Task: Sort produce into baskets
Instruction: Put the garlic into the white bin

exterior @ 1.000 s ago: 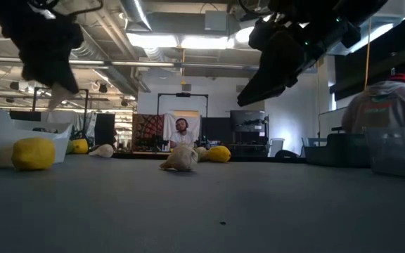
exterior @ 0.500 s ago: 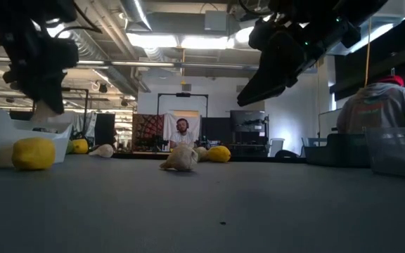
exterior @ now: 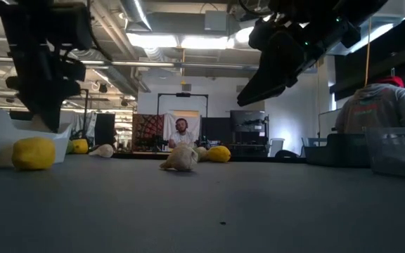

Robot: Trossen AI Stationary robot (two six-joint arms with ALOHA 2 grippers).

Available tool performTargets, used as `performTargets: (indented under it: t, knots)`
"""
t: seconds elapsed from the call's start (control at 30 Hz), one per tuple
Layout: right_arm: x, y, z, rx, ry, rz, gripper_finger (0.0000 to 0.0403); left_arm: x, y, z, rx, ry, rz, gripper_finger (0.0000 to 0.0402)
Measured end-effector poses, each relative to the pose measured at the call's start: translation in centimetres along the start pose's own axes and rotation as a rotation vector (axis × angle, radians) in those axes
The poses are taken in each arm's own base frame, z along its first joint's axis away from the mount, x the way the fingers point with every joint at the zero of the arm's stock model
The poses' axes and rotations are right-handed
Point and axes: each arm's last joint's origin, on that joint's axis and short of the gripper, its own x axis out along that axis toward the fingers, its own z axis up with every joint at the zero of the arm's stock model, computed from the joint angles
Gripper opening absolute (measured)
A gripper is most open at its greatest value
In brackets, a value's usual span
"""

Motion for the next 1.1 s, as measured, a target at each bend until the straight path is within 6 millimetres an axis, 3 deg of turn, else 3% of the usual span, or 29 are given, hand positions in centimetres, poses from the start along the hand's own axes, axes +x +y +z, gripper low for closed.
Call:
performTargets:
  t: [0.37,0.7,1.1]
  knots:
    - [0.0,0.0,0.0,0.019,0.001,0.000,0.0182,3.3,0.0,-2.2,0.019,0.111,0.015,0.0160]
    - [0.0,0.0,0.0,0.019,0.000,0.000,0.0182,3.6,-0.1,-2.3,0.044,0.101,0.002,0.0163]
    - [0.0,0.0,0.0,0.019,0.000,0.000,0.0182,3.4,-0.2,-2.2,0.059,0.116,-0.012,0.0218]
